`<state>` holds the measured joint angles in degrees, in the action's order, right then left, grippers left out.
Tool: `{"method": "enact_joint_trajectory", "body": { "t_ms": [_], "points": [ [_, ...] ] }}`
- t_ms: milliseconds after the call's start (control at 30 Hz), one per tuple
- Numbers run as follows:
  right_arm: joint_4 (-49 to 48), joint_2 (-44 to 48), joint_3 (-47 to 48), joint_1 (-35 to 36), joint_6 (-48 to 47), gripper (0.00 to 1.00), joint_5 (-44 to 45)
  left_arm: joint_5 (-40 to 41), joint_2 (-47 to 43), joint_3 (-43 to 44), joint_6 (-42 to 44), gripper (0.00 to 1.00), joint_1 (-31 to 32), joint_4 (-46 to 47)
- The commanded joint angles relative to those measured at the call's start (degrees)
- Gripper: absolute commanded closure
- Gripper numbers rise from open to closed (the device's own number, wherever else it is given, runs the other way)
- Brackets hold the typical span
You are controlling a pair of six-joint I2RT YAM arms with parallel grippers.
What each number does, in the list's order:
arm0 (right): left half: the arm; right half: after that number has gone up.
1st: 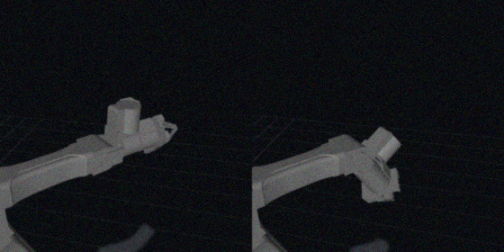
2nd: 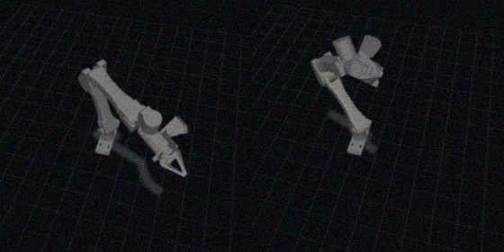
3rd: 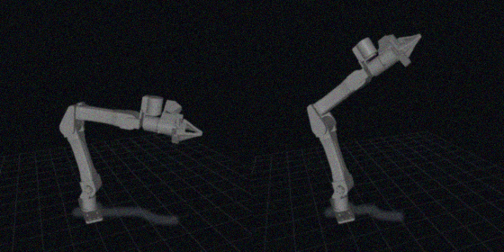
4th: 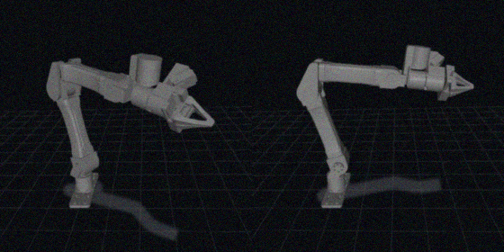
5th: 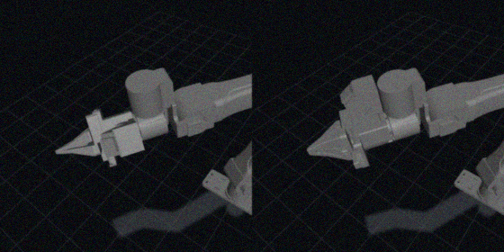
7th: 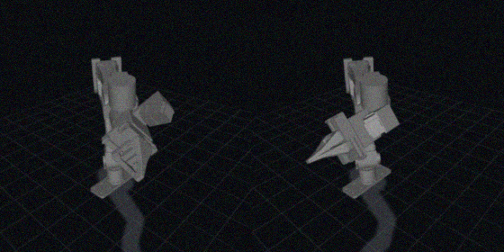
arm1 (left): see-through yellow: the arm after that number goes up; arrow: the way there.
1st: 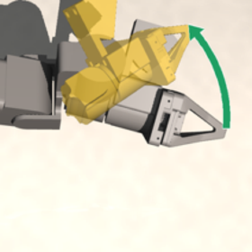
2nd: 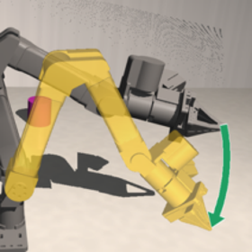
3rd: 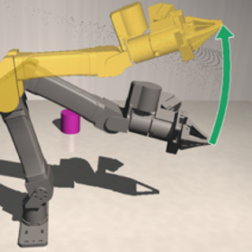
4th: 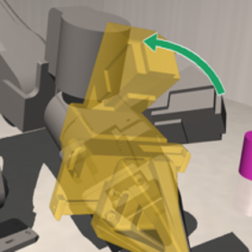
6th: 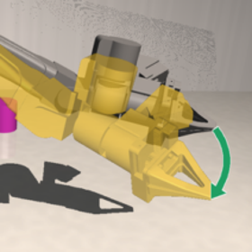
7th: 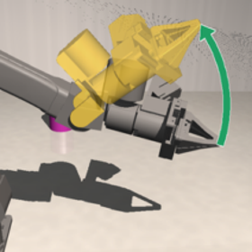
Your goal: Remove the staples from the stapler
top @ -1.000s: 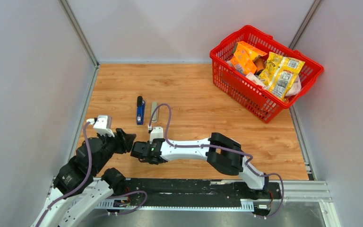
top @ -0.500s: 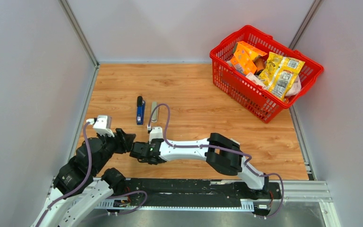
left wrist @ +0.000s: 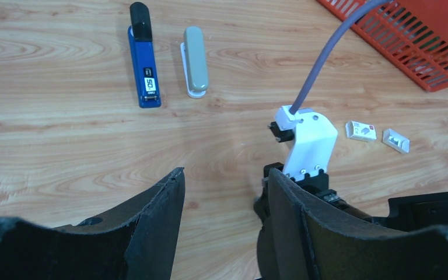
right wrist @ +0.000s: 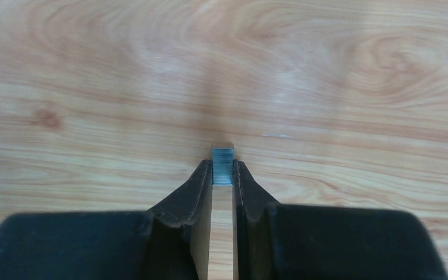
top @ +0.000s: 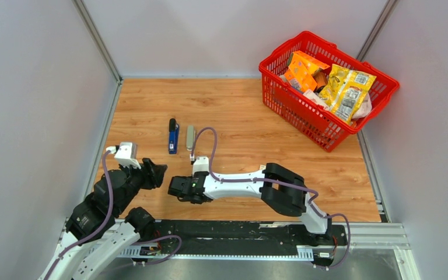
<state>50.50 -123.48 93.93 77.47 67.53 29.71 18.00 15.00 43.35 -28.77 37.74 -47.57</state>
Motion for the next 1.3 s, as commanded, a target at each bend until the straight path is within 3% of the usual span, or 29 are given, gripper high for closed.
{"method": "enact_joint_trajectory", "body": {
  "t_ms": [0, 400, 800, 1267],
  "points": [
    [2.4, 6.5, -4.4, -1.1, 2.2, 0.88, 5.0, 0.5, 0.0, 1.1, 1.1, 0.38, 0.1, 0.2],
    [4.5, 21.7, -21.8, -7.4, 6.1, 0.87, 9.9, 0.1, 2.0, 0.9, 1.2, 0.38, 0.1, 0.6],
    [5.0, 33.6, -34.8, -17.6, 7.0, 0.87, 8.7, -0.8, 2.6, 0.6, 1.6, 0.37, 0.1, 1.1],
    [3.9, 42.4, -43.1, -29.6, 5.4, 0.85, 8.9, -1.3, 2.7, 0.5, 1.7, 0.37, 0.1, 1.3]
  ]
}}
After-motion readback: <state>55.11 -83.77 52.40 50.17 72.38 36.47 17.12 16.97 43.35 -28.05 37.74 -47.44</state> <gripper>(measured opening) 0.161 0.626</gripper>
